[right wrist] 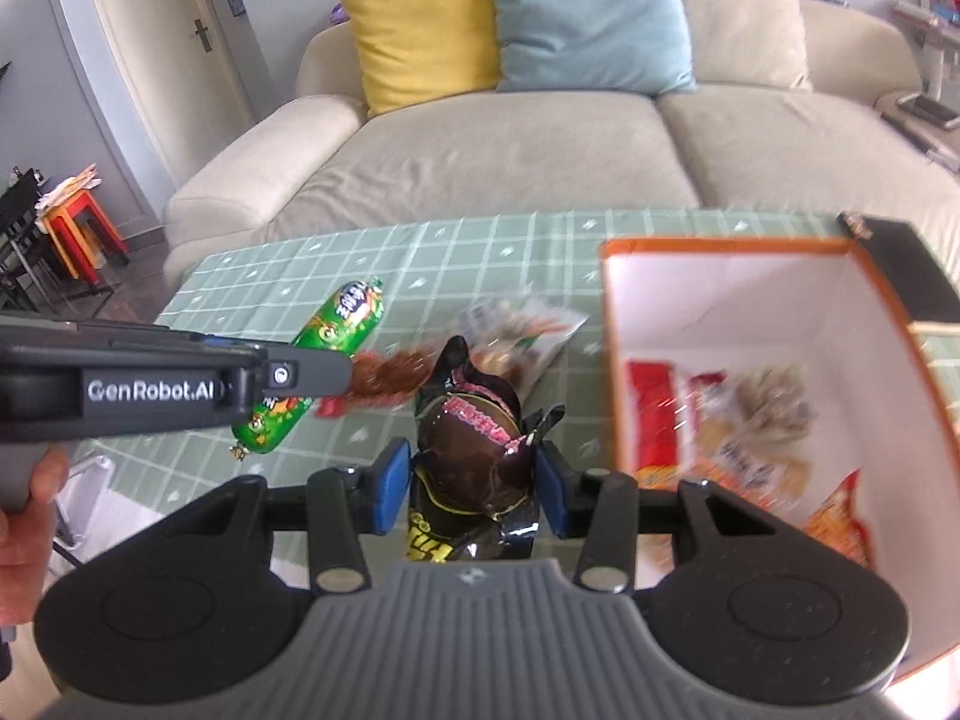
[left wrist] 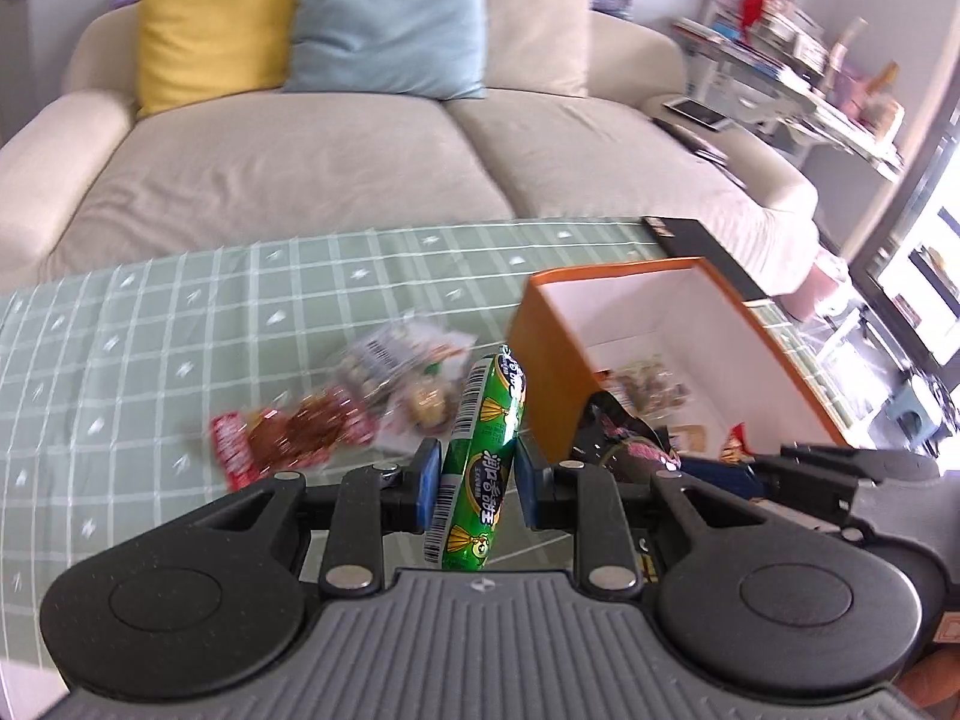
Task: Organize snacks
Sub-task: 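Carry the green sausage stick with the left gripper while the right gripper carries the dark snack into the box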
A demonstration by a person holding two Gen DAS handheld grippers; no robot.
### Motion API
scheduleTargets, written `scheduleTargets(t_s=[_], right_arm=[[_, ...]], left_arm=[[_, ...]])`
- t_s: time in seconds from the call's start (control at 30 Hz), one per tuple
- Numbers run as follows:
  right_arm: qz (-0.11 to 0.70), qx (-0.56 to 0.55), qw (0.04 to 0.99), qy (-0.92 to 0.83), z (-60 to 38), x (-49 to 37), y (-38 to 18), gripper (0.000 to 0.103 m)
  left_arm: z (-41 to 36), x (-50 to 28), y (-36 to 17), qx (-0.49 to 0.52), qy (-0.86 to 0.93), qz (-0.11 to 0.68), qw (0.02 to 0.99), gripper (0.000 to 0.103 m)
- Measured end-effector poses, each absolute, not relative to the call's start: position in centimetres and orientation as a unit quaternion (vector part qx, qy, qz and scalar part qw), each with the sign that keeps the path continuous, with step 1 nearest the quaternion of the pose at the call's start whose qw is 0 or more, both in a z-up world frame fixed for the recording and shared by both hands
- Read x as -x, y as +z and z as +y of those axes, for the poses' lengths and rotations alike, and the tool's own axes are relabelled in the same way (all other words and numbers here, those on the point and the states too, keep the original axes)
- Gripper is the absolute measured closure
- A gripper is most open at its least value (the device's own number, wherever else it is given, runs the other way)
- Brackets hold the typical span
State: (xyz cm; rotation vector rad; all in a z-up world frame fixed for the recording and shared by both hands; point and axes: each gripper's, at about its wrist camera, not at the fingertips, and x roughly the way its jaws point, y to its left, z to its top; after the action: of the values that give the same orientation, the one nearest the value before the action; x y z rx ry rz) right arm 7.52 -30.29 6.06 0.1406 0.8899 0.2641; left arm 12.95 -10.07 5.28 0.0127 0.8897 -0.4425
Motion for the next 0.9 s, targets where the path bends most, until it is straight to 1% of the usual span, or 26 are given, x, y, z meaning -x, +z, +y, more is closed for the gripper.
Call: scheduleTargets(t_s=[0.2,0.37,0.53,0.73,0.9], right_arm=[[0.421,-0.039,0.901,0.094,-33.9,-8.4,6.9,0.060],[0.425,-0.012,0.904,0.052,-37.2,-8.8,6.4,0.060],[0.444,0.028,0.895,0.004,-40.7,-9.3,4.2,0.060],[0.471,0.039,0.881,-0.023,-44.4,-10.2,1.4,0.060],[0.484,0.047,0.874,-0.025,-45.6,-10.9,-0.5,0.060]], left_arm=[[-15.4,-14.3,5.8,-0.039,-0.252,0.423,0.870,0.074],[-20.3,-15.0,5.5,-0.071,-0.287,0.423,0.856,0.074],[-24.8,-15.9,4.4,-0.106,-0.317,0.431,0.838,0.074],[-29.2,-17.0,2.7,-0.137,-0.335,0.445,0.819,0.074],[-31.4,-18.1,0.7,-0.164,-0.335,0.460,0.806,0.074]])
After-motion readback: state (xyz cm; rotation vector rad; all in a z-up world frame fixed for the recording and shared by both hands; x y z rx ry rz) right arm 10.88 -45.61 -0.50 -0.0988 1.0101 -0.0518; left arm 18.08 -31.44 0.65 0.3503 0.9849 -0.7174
